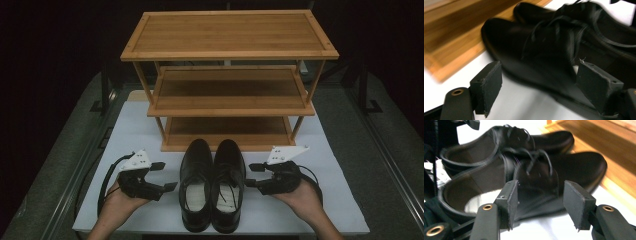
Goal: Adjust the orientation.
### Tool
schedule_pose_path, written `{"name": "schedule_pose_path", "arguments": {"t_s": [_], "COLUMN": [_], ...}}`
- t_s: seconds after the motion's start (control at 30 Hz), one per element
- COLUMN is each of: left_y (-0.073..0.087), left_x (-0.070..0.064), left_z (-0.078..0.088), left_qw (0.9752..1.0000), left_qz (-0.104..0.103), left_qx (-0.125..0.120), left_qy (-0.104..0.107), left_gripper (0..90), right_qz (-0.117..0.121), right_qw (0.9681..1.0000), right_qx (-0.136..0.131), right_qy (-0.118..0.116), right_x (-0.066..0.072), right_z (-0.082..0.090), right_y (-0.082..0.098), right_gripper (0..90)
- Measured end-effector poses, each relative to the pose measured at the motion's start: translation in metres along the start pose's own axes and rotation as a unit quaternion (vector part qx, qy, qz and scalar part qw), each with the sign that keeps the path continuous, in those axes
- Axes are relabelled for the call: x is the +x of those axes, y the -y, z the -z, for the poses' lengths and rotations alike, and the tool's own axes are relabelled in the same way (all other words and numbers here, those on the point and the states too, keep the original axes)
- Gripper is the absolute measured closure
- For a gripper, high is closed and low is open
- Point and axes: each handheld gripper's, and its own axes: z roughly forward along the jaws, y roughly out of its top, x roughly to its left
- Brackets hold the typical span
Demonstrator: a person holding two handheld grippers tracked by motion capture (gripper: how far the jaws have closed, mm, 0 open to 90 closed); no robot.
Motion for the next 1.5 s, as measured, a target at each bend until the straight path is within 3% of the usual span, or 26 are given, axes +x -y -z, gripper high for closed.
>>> {"name": "schedule_pose_path", "arguments": {"t_s": [0.23,0.53,0.7,1.0,1.13,1.43,1.5], "left_y": [-0.02,-0.033,-0.032,-0.029,-0.029,-0.024,-0.021], "left_x": [-0.007,-0.004,0.0,0.0,0.003,-0.002,-0.001], "left_z": [-0.016,-0.024,-0.029,-0.023,-0.02,-0.036,-0.039], "left_qw": [0.9994,0.9988,0.9987,0.999,0.9994,0.9986,0.9985], "left_qz": [-0.025,-0.04,-0.032,-0.035,-0.027,-0.038,-0.038], "left_qx": [0.004,0.007,0.009,0.002,-0.004,0.024,0.029], "left_qy": [0.023,0.026,0.039,0.028,0.023,0.026,0.029], "left_gripper": [24.3,29.8,29.5,29.7,29.8,31.1,37.3], "right_qz": [0.008,0.008,0.002,0.004,0.002,0.003,0.001], "right_qw": [0.9999,0.9998,0.9997,0.9997,0.9997,0.9997,0.9996], "right_qx": [0.0,0.011,0.016,0.018,0.017,0.019,0.022], "right_qy": [-0.015,-0.016,-0.018,-0.018,-0.019,-0.018,-0.018], "right_x": [0.004,0.003,0.001,0.003,0.002,0.003,0.003], "right_z": [-0.014,-0.027,-0.034,-0.038,-0.039,-0.041,-0.042], "right_y": [-0.013,-0.015,-0.013,-0.012,-0.011,-0.01,-0.01], "right_gripper": [44.6,44.8,45.0,45.0,44.9,45.0,45.1]}}
